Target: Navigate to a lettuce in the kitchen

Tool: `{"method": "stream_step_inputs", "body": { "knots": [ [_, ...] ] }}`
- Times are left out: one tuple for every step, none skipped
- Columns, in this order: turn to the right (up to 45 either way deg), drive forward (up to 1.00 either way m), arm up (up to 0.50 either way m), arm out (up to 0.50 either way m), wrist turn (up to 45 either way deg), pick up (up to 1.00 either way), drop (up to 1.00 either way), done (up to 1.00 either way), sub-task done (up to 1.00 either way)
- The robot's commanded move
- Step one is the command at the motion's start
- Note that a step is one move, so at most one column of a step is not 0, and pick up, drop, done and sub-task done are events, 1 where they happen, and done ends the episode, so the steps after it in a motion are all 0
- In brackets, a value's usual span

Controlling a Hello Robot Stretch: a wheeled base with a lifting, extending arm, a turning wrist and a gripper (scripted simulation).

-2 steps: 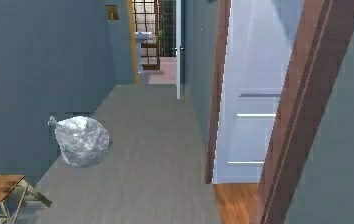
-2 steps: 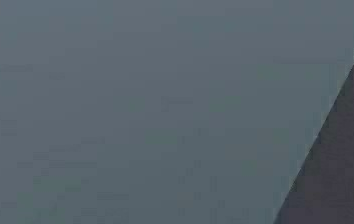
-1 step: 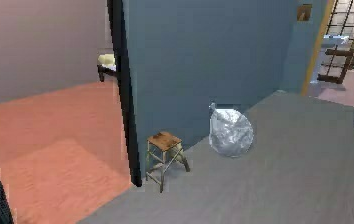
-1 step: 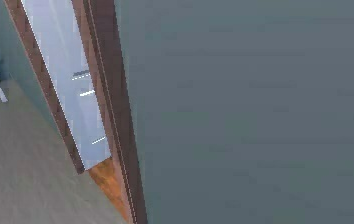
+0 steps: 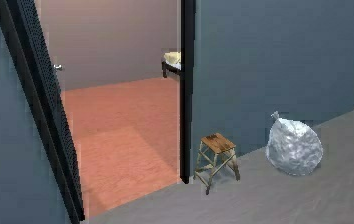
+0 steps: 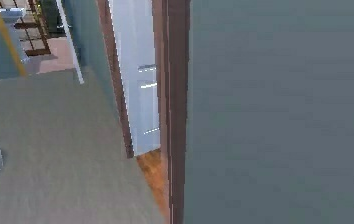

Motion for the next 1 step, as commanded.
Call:
{"method": "stream_step_inputs", "body": {
  "knots": [
    [-3.0,0.0,0.0,0.0,0.0,0.0,0.0,0.0,0.0]
  ]
}}
